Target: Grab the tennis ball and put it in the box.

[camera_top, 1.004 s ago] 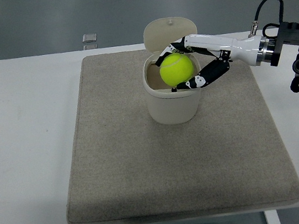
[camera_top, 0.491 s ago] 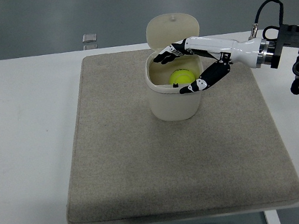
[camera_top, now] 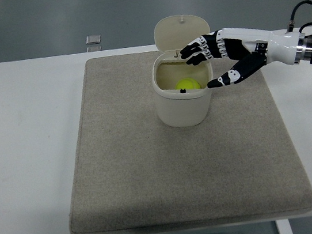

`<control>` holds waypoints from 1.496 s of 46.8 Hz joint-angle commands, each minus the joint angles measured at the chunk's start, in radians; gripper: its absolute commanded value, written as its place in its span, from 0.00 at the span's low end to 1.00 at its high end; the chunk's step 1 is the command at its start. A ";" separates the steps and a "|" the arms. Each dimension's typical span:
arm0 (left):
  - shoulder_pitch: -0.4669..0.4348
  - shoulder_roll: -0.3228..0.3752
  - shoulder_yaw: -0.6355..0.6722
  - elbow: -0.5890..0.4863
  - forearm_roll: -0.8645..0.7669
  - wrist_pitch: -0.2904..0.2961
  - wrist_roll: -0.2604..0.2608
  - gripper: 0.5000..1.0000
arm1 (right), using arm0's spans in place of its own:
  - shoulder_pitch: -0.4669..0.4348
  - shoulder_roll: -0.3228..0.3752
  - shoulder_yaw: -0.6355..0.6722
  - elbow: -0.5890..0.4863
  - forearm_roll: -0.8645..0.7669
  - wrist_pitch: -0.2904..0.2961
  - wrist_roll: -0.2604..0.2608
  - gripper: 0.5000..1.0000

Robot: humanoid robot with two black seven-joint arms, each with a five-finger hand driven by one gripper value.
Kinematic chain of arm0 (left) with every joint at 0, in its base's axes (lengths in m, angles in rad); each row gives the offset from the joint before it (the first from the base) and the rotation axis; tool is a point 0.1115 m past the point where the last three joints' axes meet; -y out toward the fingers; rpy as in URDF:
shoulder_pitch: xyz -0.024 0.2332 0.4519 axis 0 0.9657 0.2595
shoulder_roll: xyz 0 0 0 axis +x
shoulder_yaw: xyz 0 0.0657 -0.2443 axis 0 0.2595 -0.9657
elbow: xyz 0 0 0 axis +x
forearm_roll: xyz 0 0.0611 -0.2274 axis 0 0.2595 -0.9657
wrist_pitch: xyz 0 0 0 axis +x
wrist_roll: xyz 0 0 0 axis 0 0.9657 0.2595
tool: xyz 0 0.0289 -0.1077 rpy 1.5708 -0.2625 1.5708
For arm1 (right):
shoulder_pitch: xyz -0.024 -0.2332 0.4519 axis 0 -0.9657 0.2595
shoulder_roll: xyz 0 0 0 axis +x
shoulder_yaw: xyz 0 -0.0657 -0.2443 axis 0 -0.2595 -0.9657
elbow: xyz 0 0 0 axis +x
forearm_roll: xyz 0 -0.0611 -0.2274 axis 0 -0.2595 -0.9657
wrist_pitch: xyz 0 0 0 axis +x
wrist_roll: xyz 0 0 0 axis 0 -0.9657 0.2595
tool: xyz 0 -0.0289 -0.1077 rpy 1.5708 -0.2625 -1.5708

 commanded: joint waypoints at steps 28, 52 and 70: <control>0.000 0.000 0.000 0.000 0.001 0.000 0.000 0.98 | -0.139 0.030 0.017 -0.224 0.463 -0.106 -0.128 0.71; 0.000 0.000 0.001 0.000 -0.001 0.000 0.000 0.98 | -0.139 0.129 0.020 -0.347 0.826 -0.132 -0.333 0.71; 0.000 0.000 0.000 0.000 -0.001 0.000 -0.001 0.98 | -0.142 0.169 0.057 -0.357 0.931 -0.178 -0.383 0.72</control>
